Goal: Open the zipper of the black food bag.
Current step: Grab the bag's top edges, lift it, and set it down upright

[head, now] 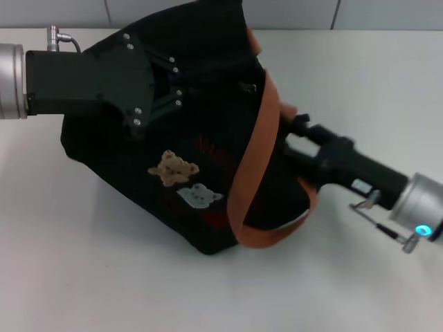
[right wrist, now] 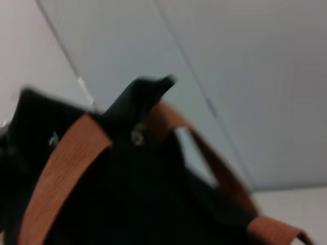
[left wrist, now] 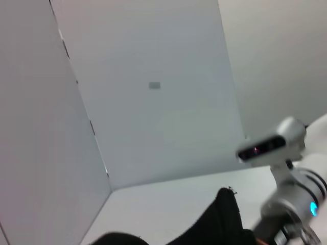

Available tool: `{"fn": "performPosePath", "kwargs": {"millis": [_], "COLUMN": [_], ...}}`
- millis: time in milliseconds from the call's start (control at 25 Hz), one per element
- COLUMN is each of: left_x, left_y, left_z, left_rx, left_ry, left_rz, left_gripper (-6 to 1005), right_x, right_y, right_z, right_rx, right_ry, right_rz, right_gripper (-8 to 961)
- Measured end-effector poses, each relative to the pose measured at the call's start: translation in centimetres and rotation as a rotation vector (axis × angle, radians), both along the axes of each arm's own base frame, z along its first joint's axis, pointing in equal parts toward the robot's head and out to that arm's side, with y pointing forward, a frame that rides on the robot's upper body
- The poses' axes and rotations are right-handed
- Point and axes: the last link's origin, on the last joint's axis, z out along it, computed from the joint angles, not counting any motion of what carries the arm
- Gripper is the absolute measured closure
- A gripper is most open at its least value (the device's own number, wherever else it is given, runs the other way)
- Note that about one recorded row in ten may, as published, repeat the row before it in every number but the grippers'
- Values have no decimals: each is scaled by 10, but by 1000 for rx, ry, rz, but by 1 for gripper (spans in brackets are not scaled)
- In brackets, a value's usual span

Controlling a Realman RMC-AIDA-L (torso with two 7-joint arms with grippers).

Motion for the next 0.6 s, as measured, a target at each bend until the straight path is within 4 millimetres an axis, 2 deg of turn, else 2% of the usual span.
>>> {"fn": "performPosePath", "kwargs": {"millis": [160,280,400,600], "left_x": [2,4,4,-1], "left_y": [-1,-2,-2,-5], "left_z": [1,0,-1,-2], "left_rx": [10,11,14,21], "left_ry": [-24,-28,-29,-32], "left_rz": [-17,-35,-44,-50], "left_gripper": [911,911,911,911], "right_x": [-22,-32,-31,-11], "right_y": [-4,-1,-1,-2], "right_z": [-26,-37,-36,-20], "right_rx": [-52,-60,-51,5], "right_ry": [-26,-52,-54,-27], "right_rz": [63,82,72,5], "right_gripper": [122,123,124,125]}}
